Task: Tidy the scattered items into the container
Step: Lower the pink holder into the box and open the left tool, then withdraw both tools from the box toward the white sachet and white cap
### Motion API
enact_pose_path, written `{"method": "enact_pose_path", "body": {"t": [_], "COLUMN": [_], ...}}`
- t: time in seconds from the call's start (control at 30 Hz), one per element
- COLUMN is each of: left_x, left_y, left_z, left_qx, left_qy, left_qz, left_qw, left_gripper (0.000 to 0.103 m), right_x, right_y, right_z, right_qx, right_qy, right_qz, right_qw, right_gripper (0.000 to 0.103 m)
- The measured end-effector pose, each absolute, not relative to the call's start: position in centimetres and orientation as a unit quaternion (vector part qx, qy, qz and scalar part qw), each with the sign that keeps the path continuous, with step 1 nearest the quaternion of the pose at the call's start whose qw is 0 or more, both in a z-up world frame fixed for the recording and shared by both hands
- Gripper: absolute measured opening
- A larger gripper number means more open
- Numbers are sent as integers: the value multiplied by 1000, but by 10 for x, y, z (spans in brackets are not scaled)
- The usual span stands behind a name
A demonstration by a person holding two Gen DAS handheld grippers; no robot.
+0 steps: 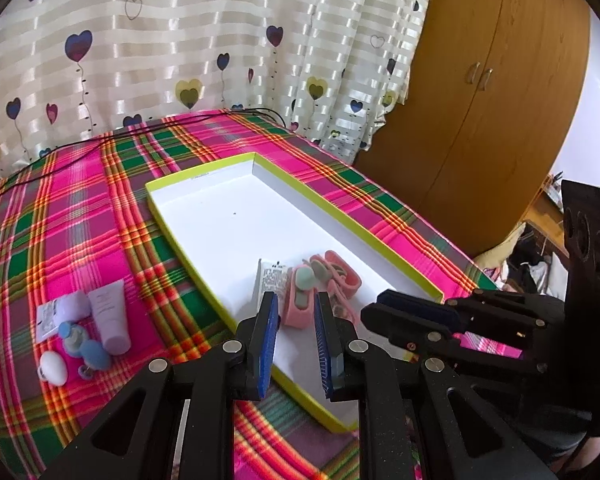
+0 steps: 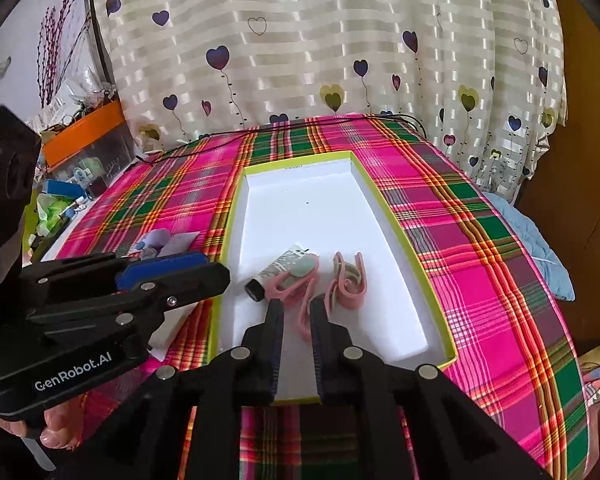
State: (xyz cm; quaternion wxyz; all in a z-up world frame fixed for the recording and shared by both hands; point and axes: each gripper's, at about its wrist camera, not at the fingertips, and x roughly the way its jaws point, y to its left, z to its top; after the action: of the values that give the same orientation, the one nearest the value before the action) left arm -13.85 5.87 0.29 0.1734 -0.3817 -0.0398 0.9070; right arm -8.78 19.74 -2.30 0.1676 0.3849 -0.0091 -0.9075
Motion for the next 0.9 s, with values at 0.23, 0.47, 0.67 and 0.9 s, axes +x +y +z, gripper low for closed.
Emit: {"method": "enact_pose_path", "body": {"t": [0.23, 0.47, 0.67, 0.9], "left_x": [-119, -101, -88, -73], "left_y": [47, 32, 19, 6], "left_z": [7, 7, 8, 7], "left_qx": [-377, -373, -369, -368], "left_qy": [-41, -47, -52, -56], "left_qz": [911, 915, 919, 922], "left_qw": [165, 145, 127, 112], "left_gripper": [19, 19, 19, 19], "right_x": [-77, -65, -57, -49], "right_y": [193, 187, 182, 171], "right_z": [-17, -12, -10, -10], "right_qx": [376, 363, 358, 361], "right_qy": [-15, -16, -19, -16], "right_qz": [-909, -913, -913, -908], "right_qw": [177, 185, 196, 214], "right_gripper": [18, 21, 24, 25]}}
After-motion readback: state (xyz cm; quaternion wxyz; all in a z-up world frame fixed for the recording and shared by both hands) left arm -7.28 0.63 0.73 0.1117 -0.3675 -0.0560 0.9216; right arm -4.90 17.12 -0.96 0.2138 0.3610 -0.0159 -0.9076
